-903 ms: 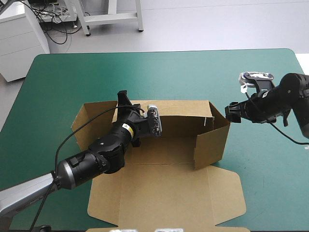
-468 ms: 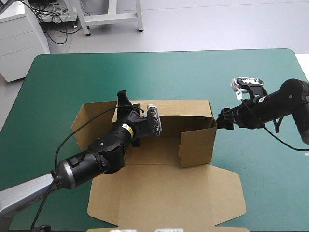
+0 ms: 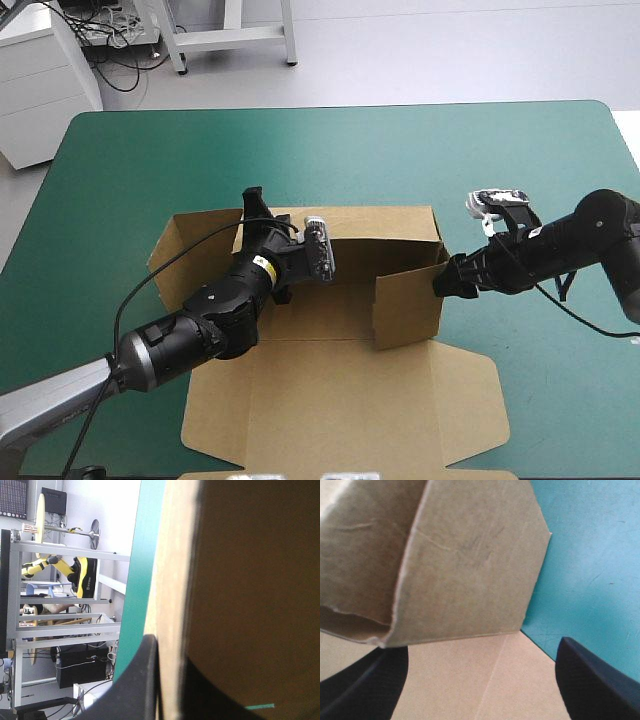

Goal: Fold the box

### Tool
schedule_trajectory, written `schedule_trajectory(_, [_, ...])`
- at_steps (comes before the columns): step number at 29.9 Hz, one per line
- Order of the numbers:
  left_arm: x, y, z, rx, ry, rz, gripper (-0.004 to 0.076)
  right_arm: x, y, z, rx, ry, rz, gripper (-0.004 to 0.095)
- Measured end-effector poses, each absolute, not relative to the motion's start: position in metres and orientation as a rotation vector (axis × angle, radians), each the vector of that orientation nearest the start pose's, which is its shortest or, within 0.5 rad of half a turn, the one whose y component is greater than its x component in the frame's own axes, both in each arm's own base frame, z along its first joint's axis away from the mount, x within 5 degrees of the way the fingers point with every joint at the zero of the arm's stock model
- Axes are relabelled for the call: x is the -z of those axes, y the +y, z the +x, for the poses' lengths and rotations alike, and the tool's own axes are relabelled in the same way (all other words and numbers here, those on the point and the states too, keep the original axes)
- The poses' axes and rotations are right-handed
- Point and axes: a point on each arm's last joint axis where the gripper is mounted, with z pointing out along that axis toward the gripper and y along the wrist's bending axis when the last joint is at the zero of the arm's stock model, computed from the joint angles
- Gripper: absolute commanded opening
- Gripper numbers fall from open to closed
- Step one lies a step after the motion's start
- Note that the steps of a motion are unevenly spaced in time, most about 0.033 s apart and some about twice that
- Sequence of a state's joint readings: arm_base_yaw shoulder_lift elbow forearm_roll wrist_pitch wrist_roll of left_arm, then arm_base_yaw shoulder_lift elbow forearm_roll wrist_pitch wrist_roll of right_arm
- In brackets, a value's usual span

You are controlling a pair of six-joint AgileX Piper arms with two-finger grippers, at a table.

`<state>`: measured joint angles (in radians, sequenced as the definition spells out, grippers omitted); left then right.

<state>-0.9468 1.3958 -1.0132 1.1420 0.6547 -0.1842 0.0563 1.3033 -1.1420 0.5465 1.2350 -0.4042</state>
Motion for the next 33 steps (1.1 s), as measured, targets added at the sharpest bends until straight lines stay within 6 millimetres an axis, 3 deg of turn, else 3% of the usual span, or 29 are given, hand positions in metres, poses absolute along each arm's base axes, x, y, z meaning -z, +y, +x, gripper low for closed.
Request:
schedule_trajectory(5, [-0.313,-0.212,0.215,-0.586,1.552,1.440,-0.0032,-0.334,0.065,0.234,-0.706,2.656,-0.516,0.0734])
schedule_trajectory(14, [-0.313,-0.212,0.215,-0.586,1.552,1.440,-0.0032,-0.337,0.100,0.233,-0.698,2.540,-0.653,0.0734])
schedule_trajectory(26, [-0.312,-0.212,0.214,-0.576,1.562,1.437,-0.0032,-0.333,0.115,0.237,-0.502,2.464,-0.773,0.0728])
schedule_trajectory(31, [-0.312,-0.212,0.214,-0.573,1.567,1.438,-0.0032,-0.334,0.115,0.240,-0.479,2.428,-0.768,0.0595])
schedule_trajectory(33, [-0.312,-0.212,0.214,-0.573,1.566,1.439,-0.0032,-0.335,0.115,0.240,-0.468,2.421,-0.770,0.0499])
